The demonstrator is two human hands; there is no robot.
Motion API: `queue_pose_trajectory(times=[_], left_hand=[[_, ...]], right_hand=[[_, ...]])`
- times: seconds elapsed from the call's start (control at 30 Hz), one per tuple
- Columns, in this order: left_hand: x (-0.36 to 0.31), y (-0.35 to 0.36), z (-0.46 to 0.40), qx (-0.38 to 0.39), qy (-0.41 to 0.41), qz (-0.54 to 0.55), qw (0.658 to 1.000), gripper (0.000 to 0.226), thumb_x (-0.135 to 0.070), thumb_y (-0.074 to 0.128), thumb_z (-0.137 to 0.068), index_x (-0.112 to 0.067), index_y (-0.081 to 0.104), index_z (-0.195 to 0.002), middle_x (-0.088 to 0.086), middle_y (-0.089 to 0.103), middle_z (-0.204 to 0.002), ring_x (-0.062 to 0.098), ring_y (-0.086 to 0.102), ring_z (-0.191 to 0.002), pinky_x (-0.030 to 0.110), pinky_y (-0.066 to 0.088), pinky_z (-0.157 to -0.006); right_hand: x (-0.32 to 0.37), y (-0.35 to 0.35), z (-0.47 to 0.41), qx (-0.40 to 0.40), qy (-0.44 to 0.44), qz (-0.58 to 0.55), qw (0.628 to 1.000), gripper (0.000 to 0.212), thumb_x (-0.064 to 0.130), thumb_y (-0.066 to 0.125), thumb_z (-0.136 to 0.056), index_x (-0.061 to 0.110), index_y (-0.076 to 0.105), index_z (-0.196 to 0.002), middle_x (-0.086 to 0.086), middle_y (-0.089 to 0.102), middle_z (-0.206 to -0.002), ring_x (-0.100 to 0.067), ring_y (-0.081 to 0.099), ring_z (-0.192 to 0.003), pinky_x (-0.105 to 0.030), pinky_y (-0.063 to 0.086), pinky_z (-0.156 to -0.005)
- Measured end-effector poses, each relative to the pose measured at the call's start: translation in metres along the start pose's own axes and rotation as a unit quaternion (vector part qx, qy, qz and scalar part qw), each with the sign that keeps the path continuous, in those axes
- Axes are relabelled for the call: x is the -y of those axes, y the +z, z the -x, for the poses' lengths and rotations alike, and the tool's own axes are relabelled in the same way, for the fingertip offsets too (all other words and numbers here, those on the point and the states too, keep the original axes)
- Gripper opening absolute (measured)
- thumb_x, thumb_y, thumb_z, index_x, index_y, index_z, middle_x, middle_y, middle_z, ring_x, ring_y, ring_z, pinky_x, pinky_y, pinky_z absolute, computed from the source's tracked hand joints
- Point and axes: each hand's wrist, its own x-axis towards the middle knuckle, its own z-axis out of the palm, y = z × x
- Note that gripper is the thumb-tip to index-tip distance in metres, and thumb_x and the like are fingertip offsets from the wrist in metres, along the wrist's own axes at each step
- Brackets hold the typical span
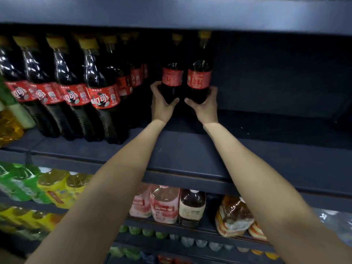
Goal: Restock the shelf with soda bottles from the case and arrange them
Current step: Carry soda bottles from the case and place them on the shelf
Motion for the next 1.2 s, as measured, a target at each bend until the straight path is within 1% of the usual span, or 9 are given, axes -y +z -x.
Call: queue_pose_trajectory(times=[0.17, 0.27, 0.4, 0.63, 0.77, 0.87, 0.97, 1.1, 1.2], left_hand=[[0.011, 0.008, -0.015, -0.016, 0.006, 0.015, 1.0, 0.073, -0.013, 0.071, -0.082, -0.009, 0.022, -0.137, 0.016, 0.046, -0.136, 0.025, 0.048, -0.123, 0.04, 0.04, -0.106], [0.018, 0.007, -0.02, -0.004, 0.006, 0.021, 1.0, 0.075, -0.013, 0.068, -0.086, -0.01, 0.018, -0.141, 0.015, 0.042, -0.14, 0.023, 0.044, -0.128, 0.042, 0.037, -0.11], [0.019, 0.008, -0.016, 0.006, -0.01, 0.026, 1.0, 0.077, -0.013, 0.064, -0.089, -0.015, 0.013, -0.146, 0.013, 0.039, -0.144, 0.021, 0.042, -0.13, 0.041, 0.036, -0.111], [-0.022, -0.002, 0.004, 0.071, -0.155, -0.064, 0.983, 0.096, -0.016, 0.063, -0.089, -0.016, -0.011, -0.151, 0.011, 0.013, -0.159, 0.025, 0.023, -0.144, 0.034, 0.022, -0.115], [-0.059, -0.021, 0.041, 0.122, -0.189, -0.092, 0.97, 0.084, -0.022, 0.064, -0.088, -0.015, 0.011, -0.152, 0.01, 0.033, -0.152, 0.026, 0.035, -0.138, 0.036, 0.032, -0.113], [-0.086, -0.036, 0.079, 0.141, -0.141, -0.125, 0.972, 0.056, -0.03, 0.062, -0.088, -0.02, 0.043, -0.139, 0.0, 0.062, -0.126, 0.019, 0.056, -0.118, 0.038, 0.044, -0.103], [-0.117, -0.043, 0.116, 0.113, -0.039, -0.134, 0.984, 0.036, -0.041, 0.054, -0.083, -0.025, 0.062, -0.115, -0.017, 0.068, -0.098, 0.009, 0.065, -0.1, 0.038, 0.052, -0.09], [-0.148, -0.039, 0.165, 0.109, 0.102, -0.11, 0.983, 0.027, -0.031, 0.053, -0.089, -0.019, 0.065, -0.11, -0.019, 0.063, -0.087, 0.01, 0.064, -0.091, 0.037, 0.052, -0.083], [-0.168, -0.025, 0.208, 0.175, 0.12, 0.019, 0.977, 0.021, -0.016, 0.057, -0.093, -0.013, 0.063, -0.113, -0.008, 0.065, -0.092, 0.01, 0.064, -0.09, 0.032, 0.052, -0.084]], right_hand=[[-0.018, 0.023, -0.024, -0.017, 0.013, 0.024, 0.999, 0.073, 0.021, 0.08, -0.073, 0.009, 0.034, -0.13, -0.005, 0.047, -0.127, -0.016, 0.045, -0.116, -0.026, 0.036, -0.102], [-0.026, 0.026, -0.032, -0.01, 0.029, 0.073, 0.997, 0.076, 0.029, 0.078, -0.076, 0.011, 0.035, -0.135, -0.013, 0.034, -0.139, -0.022, 0.036, -0.126, -0.022, 0.029, -0.1], [-0.032, 0.019, -0.041, 0.012, 0.025, 0.177, 0.984, 0.083, 0.044, 0.072, -0.078, 0.015, 0.032, -0.143, -0.014, 0.032, -0.145, -0.029, 0.034, -0.132, -0.037, 0.034, -0.108], [-0.007, 0.009, -0.029, 0.068, 0.058, 0.224, 0.97, 0.089, 0.03, 0.069, -0.084, 0.014, 0.012, -0.15, -0.011, 0.024, -0.153, -0.027, 0.028, -0.138, -0.035, 0.029, -0.109], [0.014, -0.019, 0.006, 0.107, 0.044, 0.261, 0.958, 0.084, 0.023, 0.067, -0.084, 0.014, 0.015, -0.15, -0.019, 0.021, -0.151, -0.034, 0.026, -0.138, -0.038, 0.027, -0.111], [0.031, -0.056, 0.046, 0.137, 0.008, 0.303, 0.943, 0.07, 0.025, 0.064, -0.087, 0.019, 0.028, -0.147, -0.014, 0.023, -0.152, -0.032, 0.026, -0.137, -0.039, 0.029, -0.11], [0.045, -0.099, 0.089, 0.135, -0.06, 0.359, 0.922, 0.054, 0.024, 0.06, -0.089, 0.02, 0.042, -0.14, -0.008, 0.037, -0.147, -0.029, 0.04, -0.129, -0.041, 0.039, -0.102], [0.066, -0.152, 0.154, 0.034, -0.146, 0.411, 0.899, 0.036, 0.021, 0.062, -0.086, 0.013, 0.061, -0.121, -0.006, 0.067, -0.109, -0.026, 0.063, -0.096, -0.035, 0.051, -0.077], [0.072, -0.188, 0.211, -0.068, -0.189, 0.431, 0.879, 0.024, 0.017, 0.062, -0.087, 0.009, 0.067, -0.11, -0.005, 0.069, -0.096, -0.024, 0.064, -0.085, -0.034, 0.051, -0.074]])
